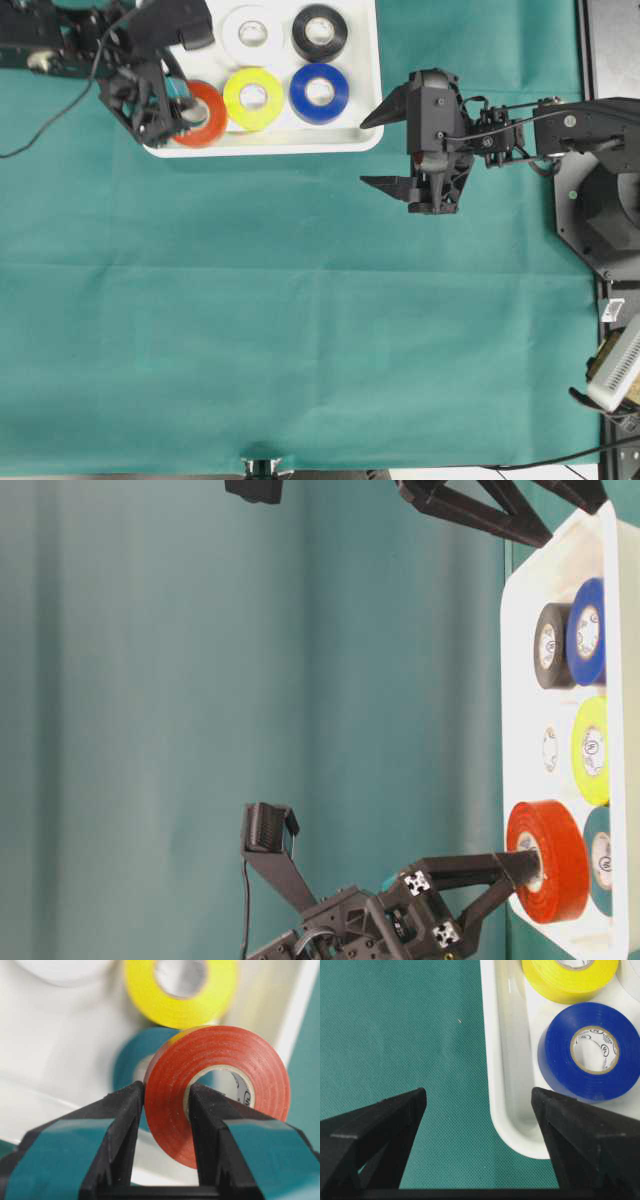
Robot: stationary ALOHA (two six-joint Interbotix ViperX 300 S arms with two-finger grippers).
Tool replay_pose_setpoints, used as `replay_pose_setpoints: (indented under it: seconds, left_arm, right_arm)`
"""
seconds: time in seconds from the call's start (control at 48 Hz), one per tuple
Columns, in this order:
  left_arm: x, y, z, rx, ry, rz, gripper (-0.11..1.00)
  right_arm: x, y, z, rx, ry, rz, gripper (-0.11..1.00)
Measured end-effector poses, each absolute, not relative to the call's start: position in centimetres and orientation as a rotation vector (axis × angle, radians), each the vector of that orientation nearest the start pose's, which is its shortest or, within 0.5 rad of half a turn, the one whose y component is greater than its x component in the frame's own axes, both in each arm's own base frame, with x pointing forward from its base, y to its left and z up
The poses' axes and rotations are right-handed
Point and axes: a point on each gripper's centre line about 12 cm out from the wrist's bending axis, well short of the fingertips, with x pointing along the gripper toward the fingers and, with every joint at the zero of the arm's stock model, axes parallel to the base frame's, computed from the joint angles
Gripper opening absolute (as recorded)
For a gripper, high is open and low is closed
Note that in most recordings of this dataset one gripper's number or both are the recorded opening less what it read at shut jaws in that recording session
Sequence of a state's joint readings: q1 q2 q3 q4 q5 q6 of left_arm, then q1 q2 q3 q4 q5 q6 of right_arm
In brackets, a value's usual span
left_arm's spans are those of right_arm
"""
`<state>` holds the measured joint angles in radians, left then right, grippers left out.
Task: Put the tape alternately from left to right into the white case.
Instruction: 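Carry the red roll with the left gripper into the tray, then release the red roll and lift the left gripper out of the tray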
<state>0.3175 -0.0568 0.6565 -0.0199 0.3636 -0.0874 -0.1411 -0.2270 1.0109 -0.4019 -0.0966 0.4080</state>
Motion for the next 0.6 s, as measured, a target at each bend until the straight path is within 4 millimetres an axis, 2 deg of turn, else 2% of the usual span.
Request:
replay_pose_setpoints:
  seconds: [0.271, 0.604]
  left_arm:
    - [32.9, 14.8, 16.2, -0.265, 0.895, 0.420, 0.27]
    - [32.6, 16.0, 15.5, -0.278, 0.890, 0.452, 0.27]
  right_arm:
    - [29.1, -3.6, 14.5, 0.068, 0.692, -0.100, 0.81]
    - [29.1, -3.6, 14.5, 0.070, 0.692, -0.101, 0.81]
